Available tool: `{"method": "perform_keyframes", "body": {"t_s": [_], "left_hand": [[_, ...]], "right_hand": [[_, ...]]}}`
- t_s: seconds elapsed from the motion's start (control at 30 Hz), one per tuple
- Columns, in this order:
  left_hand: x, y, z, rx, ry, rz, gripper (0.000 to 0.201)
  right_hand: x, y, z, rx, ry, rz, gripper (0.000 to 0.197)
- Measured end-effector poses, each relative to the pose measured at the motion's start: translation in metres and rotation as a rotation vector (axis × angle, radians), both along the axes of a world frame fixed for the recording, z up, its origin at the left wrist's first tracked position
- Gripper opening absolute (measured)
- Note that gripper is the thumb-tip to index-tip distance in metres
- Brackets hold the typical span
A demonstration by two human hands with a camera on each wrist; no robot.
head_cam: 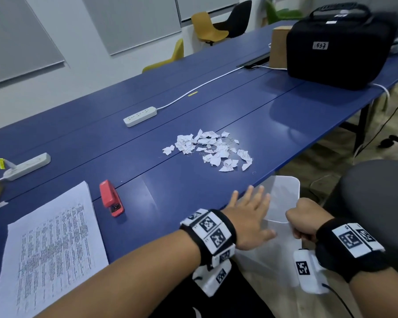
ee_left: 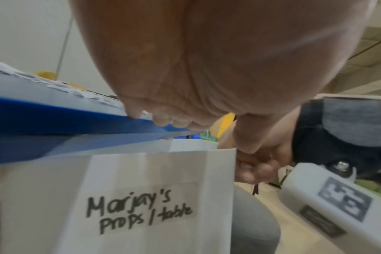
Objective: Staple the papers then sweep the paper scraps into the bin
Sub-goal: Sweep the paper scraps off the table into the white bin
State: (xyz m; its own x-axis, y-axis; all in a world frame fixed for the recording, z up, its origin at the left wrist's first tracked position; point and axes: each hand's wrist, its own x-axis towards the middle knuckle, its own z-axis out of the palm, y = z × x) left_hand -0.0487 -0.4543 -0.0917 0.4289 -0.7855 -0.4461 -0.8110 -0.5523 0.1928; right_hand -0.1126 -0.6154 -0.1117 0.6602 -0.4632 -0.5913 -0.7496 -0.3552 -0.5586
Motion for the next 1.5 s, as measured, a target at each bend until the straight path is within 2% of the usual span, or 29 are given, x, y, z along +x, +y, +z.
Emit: {"method": "perform_keyframes", "body": {"t_s": [0.07, 0.13, 0.2, 0.27, 0.4, 0.5, 0.57, 0.7, 0.97, 1.13, 1.23, 1.33, 1.4, 1.5], "left_hand": [[0.001, -0.005, 0.005, -0.089, 0.047, -0.003, 0.080], [0.019, -0.006, 0.012, -0.208, 0.061, 0.065, 0.075], [0.049, -0.001, 0.023, -0.364, 0.062, 0.219, 0.068], [0.087, 0.011, 0.032, -0.431, 0.015, 0.423, 0.065], [0.167, 0.045, 0.029, -0.261, -0.219, 0.728, 0.074], [0.198, 0.067, 0.021, -0.130, -0.210, 0.834, 0.076], [0.204, 0.074, 0.018, -0.051, -0.170, 0.802, 0.077], [0.188, 0.067, 0.014, 0.005, -0.146, 0.614, 0.072], [0.084, 0.031, 0.006, -0.048, -0.056, 0.212, 0.073], [0.038, 0.016, 0.005, -0.070, -0.068, 0.103, 0.068], [0.022, 0.010, 0.005, -0.170, -0.084, 0.034, 0.058], [0.016, 0.005, 0.010, -0.413, -0.129, 0.016, 0.043], [0.027, -0.003, 0.017, -0.490, -0.159, 0.090, 0.038], [0.065, -0.020, 0.024, -0.442, -0.180, 0.273, 0.053]], "right_hand": [[0.000, 0.000, 0.001, 0.005, -0.005, -0.003, 0.026], [0.000, 0.002, 0.002, -0.002, -0.002, -0.008, 0.021], [0.000, 0.005, 0.002, 0.002, -0.008, -0.013, 0.018], [0.000, 0.008, 0.001, 0.004, -0.017, -0.021, 0.017], [-0.002, 0.013, -0.003, -0.011, -0.020, -0.031, 0.017], [-0.003, 0.015, -0.003, -0.016, -0.025, -0.043, 0.013], [-0.004, 0.016, -0.001, -0.012, -0.023, -0.045, 0.012], [-0.004, 0.011, 0.001, 0.005, -0.024, -0.033, 0.022], [-0.005, 0.007, 0.004, 0.017, -0.010, -0.008, 0.027], [-0.005, 0.004, 0.008, 0.023, -0.012, -0.009, 0.026], [-0.007, 0.001, 0.009, 0.024, -0.019, -0.008, 0.022], [-0.007, -0.003, 0.011, 0.020, -0.024, -0.010, 0.019], [-0.007, -0.005, 0.012, 0.014, -0.017, -0.007, 0.020], [-0.006, -0.006, 0.012, 0.008, -0.012, 0.001, 0.022]]}}
